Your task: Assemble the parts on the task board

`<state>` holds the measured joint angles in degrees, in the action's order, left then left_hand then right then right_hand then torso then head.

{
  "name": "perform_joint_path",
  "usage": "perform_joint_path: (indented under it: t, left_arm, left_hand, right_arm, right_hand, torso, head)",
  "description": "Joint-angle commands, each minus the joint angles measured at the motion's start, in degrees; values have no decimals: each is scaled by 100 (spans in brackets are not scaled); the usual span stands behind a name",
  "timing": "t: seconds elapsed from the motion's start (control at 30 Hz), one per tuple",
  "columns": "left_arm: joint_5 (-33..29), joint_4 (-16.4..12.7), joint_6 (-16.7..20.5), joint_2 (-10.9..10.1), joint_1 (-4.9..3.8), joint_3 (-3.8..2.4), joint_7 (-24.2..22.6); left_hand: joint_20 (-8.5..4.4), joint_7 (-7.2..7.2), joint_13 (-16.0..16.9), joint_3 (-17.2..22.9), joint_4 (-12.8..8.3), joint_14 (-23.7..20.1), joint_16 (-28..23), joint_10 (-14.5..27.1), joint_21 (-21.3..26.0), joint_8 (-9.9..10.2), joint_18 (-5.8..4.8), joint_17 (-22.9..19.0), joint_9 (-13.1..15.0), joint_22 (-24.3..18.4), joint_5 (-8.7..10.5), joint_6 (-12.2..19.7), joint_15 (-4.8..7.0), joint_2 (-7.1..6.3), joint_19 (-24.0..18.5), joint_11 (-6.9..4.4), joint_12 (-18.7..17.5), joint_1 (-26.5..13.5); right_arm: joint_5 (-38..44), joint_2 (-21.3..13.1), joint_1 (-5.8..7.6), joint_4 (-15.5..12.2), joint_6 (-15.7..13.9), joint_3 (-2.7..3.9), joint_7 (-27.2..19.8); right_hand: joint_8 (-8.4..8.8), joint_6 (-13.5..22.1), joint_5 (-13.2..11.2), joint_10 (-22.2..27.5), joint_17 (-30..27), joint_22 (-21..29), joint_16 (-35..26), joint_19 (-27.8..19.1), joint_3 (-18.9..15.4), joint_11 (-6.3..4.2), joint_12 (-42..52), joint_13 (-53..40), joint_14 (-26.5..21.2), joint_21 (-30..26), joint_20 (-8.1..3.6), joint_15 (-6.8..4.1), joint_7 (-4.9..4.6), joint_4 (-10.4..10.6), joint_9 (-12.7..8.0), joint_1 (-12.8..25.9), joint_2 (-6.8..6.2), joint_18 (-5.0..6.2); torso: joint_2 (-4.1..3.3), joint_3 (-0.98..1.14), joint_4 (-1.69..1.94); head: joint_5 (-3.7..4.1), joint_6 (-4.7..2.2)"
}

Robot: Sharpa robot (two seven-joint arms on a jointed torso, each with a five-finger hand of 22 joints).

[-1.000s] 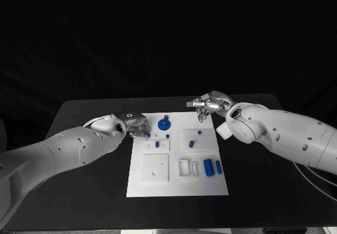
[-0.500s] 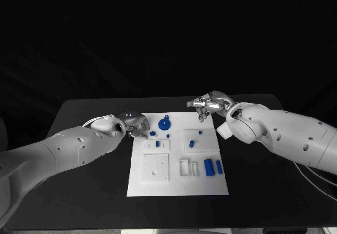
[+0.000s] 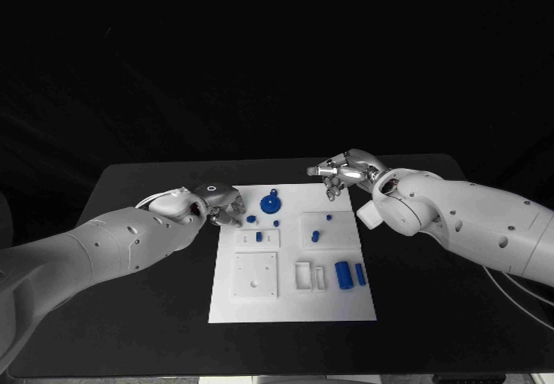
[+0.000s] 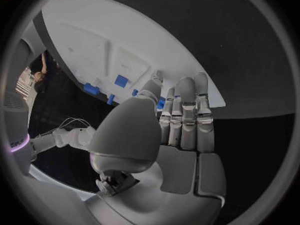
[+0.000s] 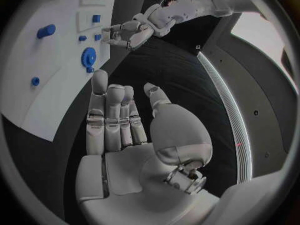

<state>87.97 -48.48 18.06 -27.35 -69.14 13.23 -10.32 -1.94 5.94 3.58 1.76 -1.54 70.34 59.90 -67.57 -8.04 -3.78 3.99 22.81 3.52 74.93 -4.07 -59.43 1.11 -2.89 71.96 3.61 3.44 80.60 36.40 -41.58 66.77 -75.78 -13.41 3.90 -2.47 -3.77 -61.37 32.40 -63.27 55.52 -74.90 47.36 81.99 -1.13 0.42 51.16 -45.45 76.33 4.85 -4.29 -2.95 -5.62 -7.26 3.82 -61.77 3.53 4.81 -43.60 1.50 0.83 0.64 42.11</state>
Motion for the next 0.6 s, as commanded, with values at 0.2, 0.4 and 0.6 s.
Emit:
perform_joint_path:
  t: [0.2,0.4,0.6]
  left_arm:
    - [-368,-62,414,28,57,31,-40]
    - [-446,-70,474,78,57,31,-87]
    - [-419,-70,316,125,58,31,-99]
  left_hand:
    - [-29,-19,1,-53,132,19,3,213,55,31,1,-35,-6,94,31,518,30,-278,79,33,24,-51]
    - [-77,-100,2,-8,146,-5,-34,385,105,36,-66,-52,-10,102,42,666,76,-396,66,-17,27,10]
    - [-111,-163,-2,-3,65,-34,2,317,110,20,-108,-32,7,117,-16,193,110,-291,47,-81,24,68]
  right_arm:
    - [40,1,-5,-16,59,2,-36]
    - [40,0,-5,-23,55,2,-35]
    - [40,0,-5,-27,52,2,-33]
  right_hand:
    - [19,-36,31,-22,4,-8,2,40,26,-36,13,-5,7,-8,1,-32,7,0,-5,36,-21,1]
    - [19,-36,31,-22,4,-8,2,40,26,-36,13,-5,7,-8,1,-32,7,0,-5,36,-21,1]
    - [19,-36,31,-22,4,-8,2,40,26,-36,13,-5,7,-8,1,-32,7,0,-5,36,-21,1]
  torso:
    - [-3,7,-9]
    - [-2,9,-8]
    - [-2,7,-6]
  head:
    - [-2,-16]
    - [7,-22]
    - [20,-20]
